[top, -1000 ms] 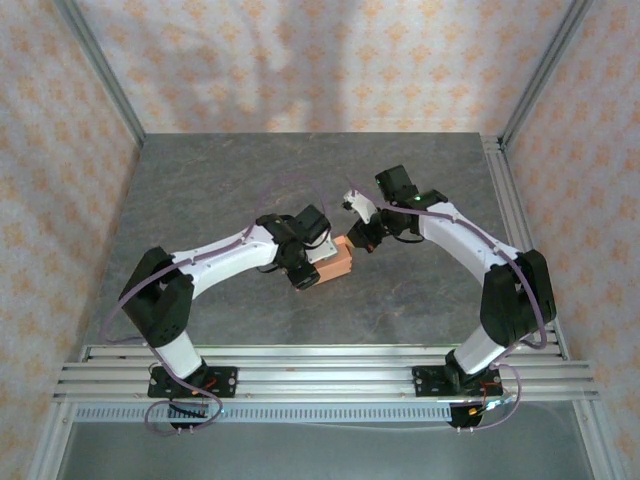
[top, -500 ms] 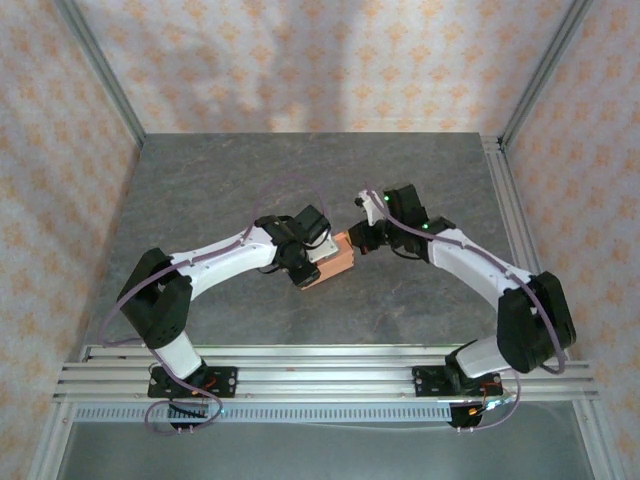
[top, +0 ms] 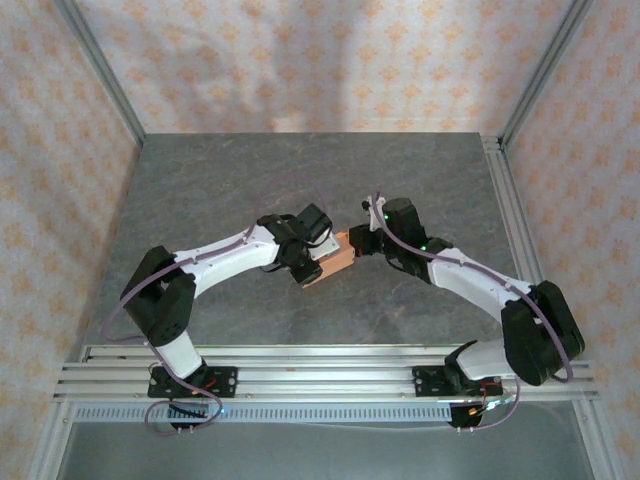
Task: Fold the paper box
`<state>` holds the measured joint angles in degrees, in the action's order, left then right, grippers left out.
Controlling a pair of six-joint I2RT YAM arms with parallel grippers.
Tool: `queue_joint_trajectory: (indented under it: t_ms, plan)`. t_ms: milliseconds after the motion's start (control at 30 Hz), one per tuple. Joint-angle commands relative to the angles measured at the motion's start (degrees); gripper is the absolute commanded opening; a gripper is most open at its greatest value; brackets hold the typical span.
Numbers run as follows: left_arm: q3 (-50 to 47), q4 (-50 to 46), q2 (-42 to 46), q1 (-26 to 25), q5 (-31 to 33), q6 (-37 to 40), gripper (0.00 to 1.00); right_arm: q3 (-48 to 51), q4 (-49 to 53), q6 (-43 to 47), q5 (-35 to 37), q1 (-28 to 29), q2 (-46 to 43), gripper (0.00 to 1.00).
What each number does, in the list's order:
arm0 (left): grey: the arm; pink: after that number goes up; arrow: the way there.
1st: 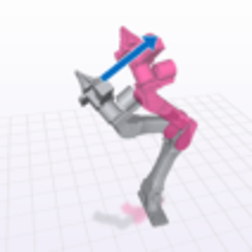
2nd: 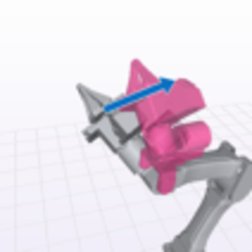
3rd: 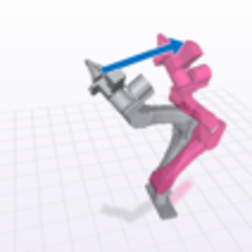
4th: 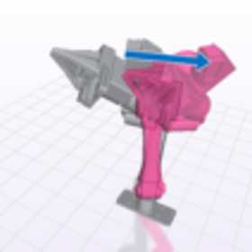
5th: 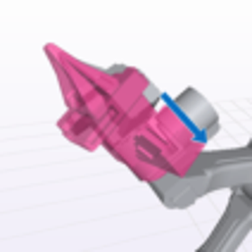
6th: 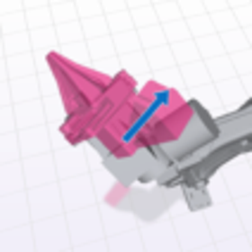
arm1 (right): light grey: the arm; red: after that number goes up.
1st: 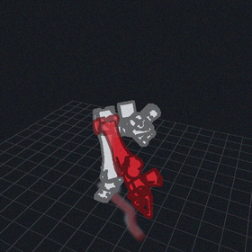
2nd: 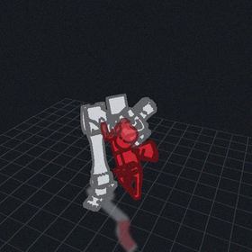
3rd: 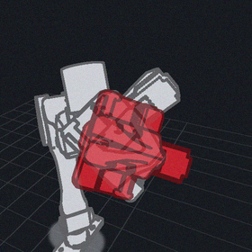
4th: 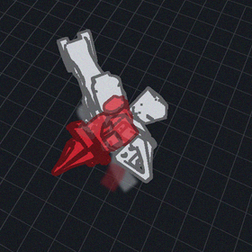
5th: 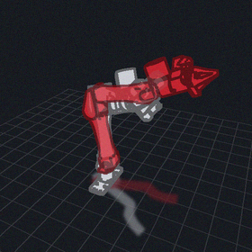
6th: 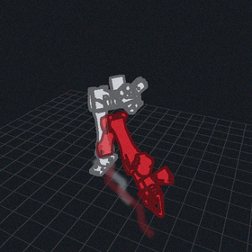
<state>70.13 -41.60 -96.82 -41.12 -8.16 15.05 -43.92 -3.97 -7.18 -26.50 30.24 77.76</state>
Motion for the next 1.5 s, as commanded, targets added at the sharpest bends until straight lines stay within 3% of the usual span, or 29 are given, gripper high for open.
queue_joint_trajectory:
  t_ms: [0, 267, 467, 600, 900, 967, 1167, 1367, 1467]
  plan:
    - [-0.1, -1.4, -0.5, 0.8, 2.3, -1.2, 0.41, 2.7, -3.7, 1.5, 4.0, -0.3, -0.5, 0.00]
    - [-0.4, -0.5, 1.1, 0.8, 2.9, -3.3, 0.49, 2.4, -3.8, 4.1, 5.4, -0.3, -0.5, 0.00]
    - [-1.1, 5.1, 5.9, 0.5, 0.8, -10.0, 0.72, 1.5, -1.1, 7.0, 5.9, -0.2, -0.3, 0.00]
    - [-4.2, 10.7, 11.6, 0.4, 4.3, -14.9, 0.83, 1.0, -0.1, 7.8, 6.7, 0.1, -0.6, 0.00]
    - [-9.0, 13.2, 21.9, 1.0, 11.9, -22.7, 0.89, -0.9, 0.5, 8.9, 9.4, 2.0, 1.2, 0.00]
    - [-7.7, 9.8, 22.5, 1.3, 12.4, -26.0, 0.88, -1.6, 1.0, 8.9, 9.3, 2.1, 1.4, 0.00]
    - [-2.3, -3.5, 19.3, 1.4, 13.9, -32.6, 0.70, -3.1, 2.9, 9.5, 9.9, 2.9, 2.0, 0.00]
    - [-1.2, -4.5, 16.9, 1.3, 14.5, -33.7, 0.44, -3.8, 3.3, 9.7, 10.3, 2.9, 2.8, 0.00]
    - [-0.2, -5.5, 15.2, 1.3, 14.1, -34.1, 0.39, -4.1, 3.5, 9.7, 10.3, 3.0, 3.0, 0.00]
